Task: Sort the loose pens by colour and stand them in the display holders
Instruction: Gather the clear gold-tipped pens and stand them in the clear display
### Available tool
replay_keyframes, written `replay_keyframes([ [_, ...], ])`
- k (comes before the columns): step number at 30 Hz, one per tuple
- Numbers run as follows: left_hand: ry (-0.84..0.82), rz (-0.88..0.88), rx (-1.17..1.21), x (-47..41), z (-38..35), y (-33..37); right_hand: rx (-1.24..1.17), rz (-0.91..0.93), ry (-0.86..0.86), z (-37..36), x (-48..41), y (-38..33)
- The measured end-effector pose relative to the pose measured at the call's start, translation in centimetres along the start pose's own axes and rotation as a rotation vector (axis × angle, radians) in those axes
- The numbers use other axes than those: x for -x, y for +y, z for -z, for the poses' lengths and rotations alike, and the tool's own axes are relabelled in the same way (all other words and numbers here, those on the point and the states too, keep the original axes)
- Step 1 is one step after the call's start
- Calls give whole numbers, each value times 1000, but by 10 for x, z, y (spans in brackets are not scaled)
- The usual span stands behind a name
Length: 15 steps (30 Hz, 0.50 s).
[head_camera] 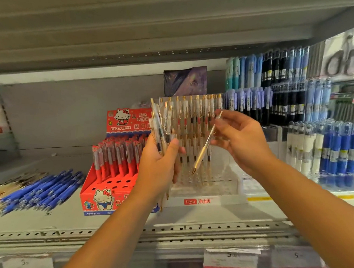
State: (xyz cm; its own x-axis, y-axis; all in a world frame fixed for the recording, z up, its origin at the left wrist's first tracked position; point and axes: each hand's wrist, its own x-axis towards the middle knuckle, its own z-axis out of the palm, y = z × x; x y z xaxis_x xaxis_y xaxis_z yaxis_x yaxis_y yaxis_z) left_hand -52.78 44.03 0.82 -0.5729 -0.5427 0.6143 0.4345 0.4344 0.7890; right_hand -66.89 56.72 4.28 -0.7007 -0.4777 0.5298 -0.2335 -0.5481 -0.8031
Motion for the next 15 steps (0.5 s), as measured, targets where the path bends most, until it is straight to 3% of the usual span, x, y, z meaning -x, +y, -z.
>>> replay_keyframes([
  [15,23,-53,-161,11,8,-9,464,279,143,31,-17,15],
])
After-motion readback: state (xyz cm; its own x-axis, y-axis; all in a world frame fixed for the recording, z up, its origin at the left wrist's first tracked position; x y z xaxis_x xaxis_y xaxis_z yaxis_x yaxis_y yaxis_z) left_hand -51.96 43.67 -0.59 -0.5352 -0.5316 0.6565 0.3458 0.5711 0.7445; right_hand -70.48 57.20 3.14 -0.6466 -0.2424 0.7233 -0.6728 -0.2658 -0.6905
